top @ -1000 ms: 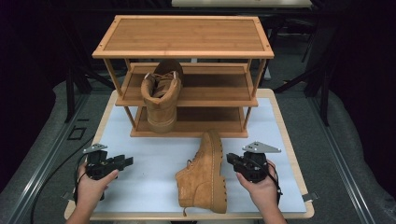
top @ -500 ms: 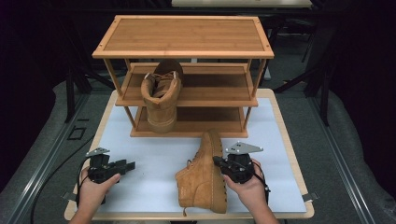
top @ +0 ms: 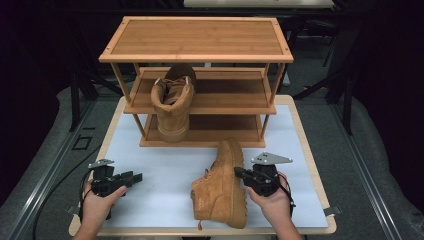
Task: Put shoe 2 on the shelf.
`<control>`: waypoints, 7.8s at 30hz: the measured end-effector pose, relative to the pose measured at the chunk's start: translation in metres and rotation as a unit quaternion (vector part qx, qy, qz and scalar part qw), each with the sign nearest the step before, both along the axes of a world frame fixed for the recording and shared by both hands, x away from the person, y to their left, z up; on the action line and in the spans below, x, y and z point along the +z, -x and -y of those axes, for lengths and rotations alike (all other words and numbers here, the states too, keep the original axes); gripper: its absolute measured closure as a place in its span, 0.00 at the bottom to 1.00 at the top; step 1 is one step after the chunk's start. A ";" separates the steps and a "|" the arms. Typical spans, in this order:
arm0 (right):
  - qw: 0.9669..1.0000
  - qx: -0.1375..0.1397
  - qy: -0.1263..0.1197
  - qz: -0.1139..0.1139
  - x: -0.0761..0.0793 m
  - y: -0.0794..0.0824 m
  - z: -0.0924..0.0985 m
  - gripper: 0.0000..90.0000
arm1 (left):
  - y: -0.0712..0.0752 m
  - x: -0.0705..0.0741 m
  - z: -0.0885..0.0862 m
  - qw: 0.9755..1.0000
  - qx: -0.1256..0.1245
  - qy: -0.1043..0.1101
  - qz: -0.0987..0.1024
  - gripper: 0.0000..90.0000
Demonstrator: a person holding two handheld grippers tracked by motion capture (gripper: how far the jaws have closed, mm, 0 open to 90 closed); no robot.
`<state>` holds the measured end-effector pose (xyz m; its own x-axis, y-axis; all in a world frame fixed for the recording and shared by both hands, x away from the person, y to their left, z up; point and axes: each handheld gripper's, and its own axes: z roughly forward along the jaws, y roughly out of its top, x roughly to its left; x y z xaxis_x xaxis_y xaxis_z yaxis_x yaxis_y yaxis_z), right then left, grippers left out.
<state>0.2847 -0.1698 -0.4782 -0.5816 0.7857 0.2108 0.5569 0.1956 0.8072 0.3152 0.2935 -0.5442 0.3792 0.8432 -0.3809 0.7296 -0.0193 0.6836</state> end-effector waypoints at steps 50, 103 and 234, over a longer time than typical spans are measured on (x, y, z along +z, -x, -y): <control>0.986 -0.110 -0.060 -0.113 -0.061 -0.035 0.082 0.92 | -0.002 -0.002 0.002 1.000 0.001 0.000 -0.004 0.53; 0.947 -0.014 0.222 -0.232 0.077 -0.045 0.045 0.77 | -0.003 -0.008 0.007 1.000 -0.005 -0.006 -0.016 0.53; 0.943 -0.107 -0.214 -0.231 0.178 -0.133 0.035 0.87 | -0.004 -0.008 0.000 1.000 0.002 0.004 -0.017 0.53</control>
<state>0.4178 -0.2048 -0.3007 -0.1868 0.6599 0.7278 0.8584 -0.2507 0.4476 0.3196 0.2937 -0.5523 0.3620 0.8416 -0.4009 0.7527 -0.0102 0.6583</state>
